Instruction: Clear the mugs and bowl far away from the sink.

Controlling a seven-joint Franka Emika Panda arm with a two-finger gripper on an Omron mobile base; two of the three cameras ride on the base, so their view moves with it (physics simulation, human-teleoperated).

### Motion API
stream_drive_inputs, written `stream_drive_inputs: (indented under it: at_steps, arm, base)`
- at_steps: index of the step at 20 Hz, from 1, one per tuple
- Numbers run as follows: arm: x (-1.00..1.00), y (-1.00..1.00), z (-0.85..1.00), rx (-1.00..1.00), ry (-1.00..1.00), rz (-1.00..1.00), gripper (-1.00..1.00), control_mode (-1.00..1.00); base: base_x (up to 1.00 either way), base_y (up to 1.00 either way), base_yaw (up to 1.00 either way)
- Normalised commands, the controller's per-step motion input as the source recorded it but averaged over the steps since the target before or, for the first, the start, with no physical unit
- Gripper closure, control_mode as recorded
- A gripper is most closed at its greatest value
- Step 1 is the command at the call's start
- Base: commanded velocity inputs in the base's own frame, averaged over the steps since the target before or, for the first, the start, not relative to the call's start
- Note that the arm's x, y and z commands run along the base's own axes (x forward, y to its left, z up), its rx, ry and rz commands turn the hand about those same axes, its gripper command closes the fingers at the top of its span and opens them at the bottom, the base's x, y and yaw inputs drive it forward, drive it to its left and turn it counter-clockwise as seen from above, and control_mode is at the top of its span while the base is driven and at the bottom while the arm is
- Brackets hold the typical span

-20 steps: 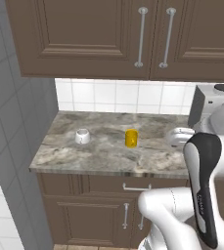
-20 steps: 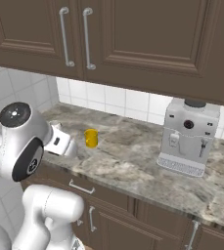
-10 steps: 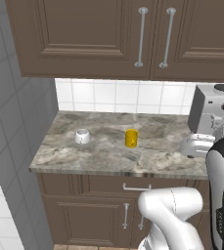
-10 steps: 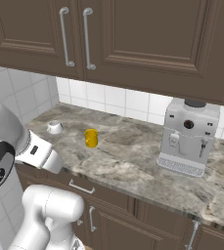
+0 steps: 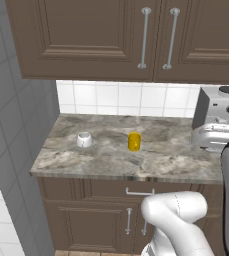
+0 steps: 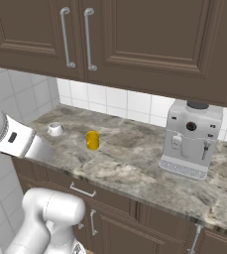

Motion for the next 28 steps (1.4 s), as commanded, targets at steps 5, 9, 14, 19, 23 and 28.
stream_drive_inputs:
  at_steps: [5,9,14,19,23,28]
  arm:
    - [0.00,0.00,0.30,0.00,-0.03,0.00,-1.00,-1.00]
    - [0.00,0.00,0.06,0.00,-0.10,0.00,-1.00,-1.00]
    - [0.00,0.02,0.05,0.00,-0.11,0.00,-1.00,-1.00]
    - [0.00,0.04,0.00,-0.07,-0.03,0.00,-1.00,-1.00]
    - [0.01,0.00,0.00,-0.11,-0.08,0.00,-1.00,-1.00]
    - [-0.04,0.00,0.00,-0.05,-0.04,0.00,-1.00,1.00]
  base:
    - [0.00,0.00,0.00]
    - [0.00,0.00,0.00]
    - [0.00,0.00,0.00]
    - [0.00,0.00,0.00]
    - [0.00,0.00,0.00]
    - [-0.18,0.00,-0.01]
